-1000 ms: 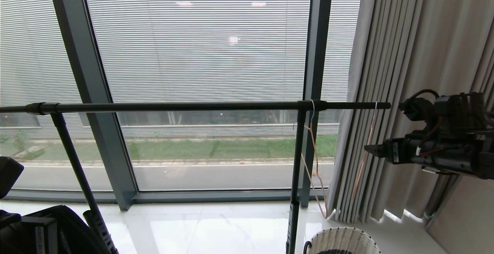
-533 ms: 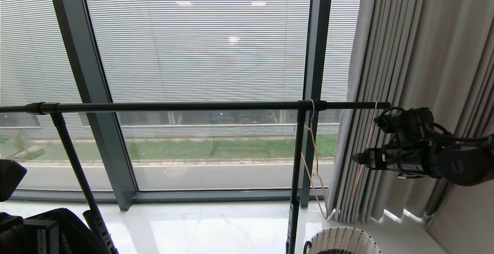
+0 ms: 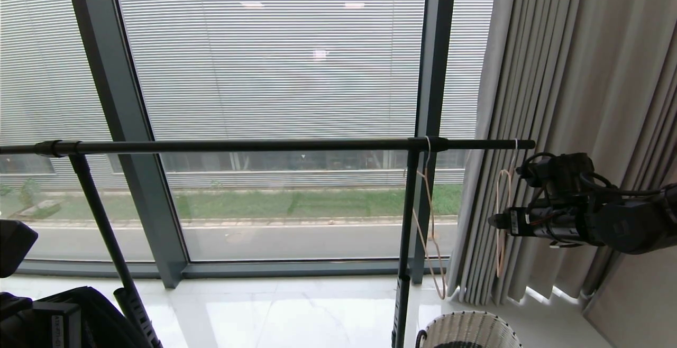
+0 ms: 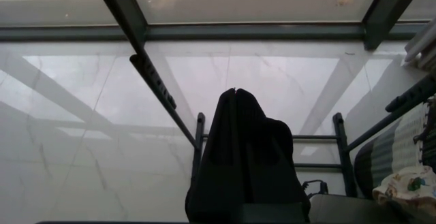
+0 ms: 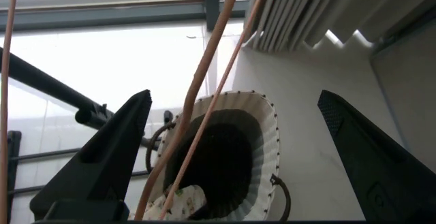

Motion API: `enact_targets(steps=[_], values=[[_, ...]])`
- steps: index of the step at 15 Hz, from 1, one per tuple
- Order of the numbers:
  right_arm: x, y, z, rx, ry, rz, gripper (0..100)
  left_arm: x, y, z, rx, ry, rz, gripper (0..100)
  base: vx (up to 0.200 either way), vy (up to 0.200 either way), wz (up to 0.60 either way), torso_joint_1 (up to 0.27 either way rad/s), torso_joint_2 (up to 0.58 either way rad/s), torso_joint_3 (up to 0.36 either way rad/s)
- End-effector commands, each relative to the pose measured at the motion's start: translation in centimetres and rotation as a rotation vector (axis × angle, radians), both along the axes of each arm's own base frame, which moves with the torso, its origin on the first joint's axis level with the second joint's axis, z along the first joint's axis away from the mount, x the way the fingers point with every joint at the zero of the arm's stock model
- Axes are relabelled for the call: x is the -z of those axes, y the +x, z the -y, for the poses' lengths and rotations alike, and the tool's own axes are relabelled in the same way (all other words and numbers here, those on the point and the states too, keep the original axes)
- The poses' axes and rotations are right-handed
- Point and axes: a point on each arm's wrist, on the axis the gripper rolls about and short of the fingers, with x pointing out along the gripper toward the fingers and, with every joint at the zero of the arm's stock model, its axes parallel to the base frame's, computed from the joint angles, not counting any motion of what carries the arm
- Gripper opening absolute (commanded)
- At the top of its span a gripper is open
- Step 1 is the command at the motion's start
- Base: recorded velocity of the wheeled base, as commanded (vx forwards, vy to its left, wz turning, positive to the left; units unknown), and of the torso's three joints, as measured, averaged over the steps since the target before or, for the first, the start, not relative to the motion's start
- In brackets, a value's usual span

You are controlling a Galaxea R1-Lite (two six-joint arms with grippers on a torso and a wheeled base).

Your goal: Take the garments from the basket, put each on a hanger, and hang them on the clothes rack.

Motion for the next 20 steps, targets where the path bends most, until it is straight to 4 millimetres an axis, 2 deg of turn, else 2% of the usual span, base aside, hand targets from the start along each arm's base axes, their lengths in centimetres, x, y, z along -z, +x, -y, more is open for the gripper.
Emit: enact_targets(steps=[1, 8, 13, 17, 18, 20], values=[[-0.3, 0.0, 0.2, 0.005, 0.002, 0.009, 100, 0.0, 0.0, 0.0, -0.001, -0.001, 0.000, 0, 0.000, 0.000, 0.00, 0.000, 0.00, 0.000], [-0.6, 0.6, 0.5, 0.012, 0.011, 0.023, 100, 0.1, -0.1, 0.0, -0.001, 0.000, -0.002, 0, 0.000, 0.000, 0.00, 0.000, 0.00, 0.000], [0.9, 1.9, 0.8, 0.029, 0.003, -0.011, 100, 0.0, -0.1, 0.0, -0.001, 0.000, 0.001, 0, 0.000, 0.000, 0.00, 0.000, 0.00, 0.000], [1.3, 3.1, 1.2, 0.024, 0.024, -0.011, 100, 0.0, -0.1, 0.0, -0.001, 0.000, 0.003, 0, 0.000, 0.000, 0.00, 0.000, 0.00, 0.000], [1.2, 3.1, 1.2, 0.013, 0.033, -0.010, 0, -0.1, -0.1, 0.0, -0.002, 0.000, 0.006, 0, 0.000, 0.000, 0.00, 0.000, 0.00, 0.000], [1.1, 3.1, 1.0, -0.006, 0.043, -0.010, 0, -0.2, -0.4, 0.0, 0.000, 0.000, 0.020, 0, 0.000, 0.000, 0.00, 0.000, 0.00, 0.000]])
